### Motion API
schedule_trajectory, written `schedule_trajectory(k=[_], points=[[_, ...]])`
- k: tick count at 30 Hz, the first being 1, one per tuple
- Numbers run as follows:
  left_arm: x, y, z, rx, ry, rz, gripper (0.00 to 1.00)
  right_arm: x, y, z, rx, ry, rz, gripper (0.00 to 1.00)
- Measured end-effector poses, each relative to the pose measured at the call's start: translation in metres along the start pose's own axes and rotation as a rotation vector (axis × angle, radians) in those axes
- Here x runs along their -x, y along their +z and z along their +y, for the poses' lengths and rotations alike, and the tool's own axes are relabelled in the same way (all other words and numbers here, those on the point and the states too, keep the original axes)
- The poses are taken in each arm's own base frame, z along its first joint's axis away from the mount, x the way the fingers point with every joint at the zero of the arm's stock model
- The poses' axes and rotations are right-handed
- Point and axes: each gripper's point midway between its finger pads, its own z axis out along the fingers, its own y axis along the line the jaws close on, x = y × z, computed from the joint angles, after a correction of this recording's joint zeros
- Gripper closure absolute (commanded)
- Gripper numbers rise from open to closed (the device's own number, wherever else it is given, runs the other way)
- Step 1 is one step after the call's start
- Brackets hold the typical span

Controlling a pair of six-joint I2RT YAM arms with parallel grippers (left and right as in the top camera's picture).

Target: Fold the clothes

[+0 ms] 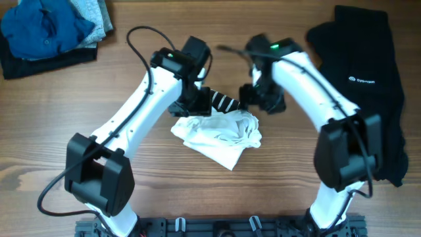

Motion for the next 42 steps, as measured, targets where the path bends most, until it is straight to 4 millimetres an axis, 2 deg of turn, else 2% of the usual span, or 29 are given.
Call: schedule_trajectory(k=[6, 12, 15, 18, 22, 28, 35, 42], points=[[-0.02, 0.006, -0.034, -0.03, 0.091, 0.033, 0.49, 0.019, -0.008, -0.024, 0.106, 0.006, -0.036, 0.23], [-0.032, 0.01, -0.064, -0.065, 0.169, 0.029, 0.33, 0.024, -0.01, -0.021, 0.141, -0.032, -0.053, 0.23], [-0.038, 0.013, -0.071, -0.067, 0.158, 0.043, 0.33, 0.025, -0.01, -0.02, 0.145, -0.04, -0.056, 0.23], [-0.044, 0.018, -0.072, -0.054, 0.099, 0.072, 0.32, 0.026, -0.01, -0.019, 0.147, -0.041, -0.063, 0.22], [-0.049, 0.031, -0.071, -0.019, -0.065, 0.118, 0.33, 0.029, -0.01, -0.018, 0.149, -0.044, -0.077, 0.22], [-0.047, 0.047, -0.061, 0.067, -0.274, 0.117, 0.53, 0.03, -0.01, -0.018, 0.15, -0.044, -0.078, 0.22], [-0.039, 0.054, -0.046, 0.144, -0.444, 0.077, 0.52, 0.03, -0.01, -0.019, 0.148, -0.044, -0.078, 0.22], [-0.035, 0.054, -0.035, 0.17, -0.523, 0.057, 0.54, 0.03, -0.01, -0.019, 0.148, -0.044, -0.078, 0.22]])
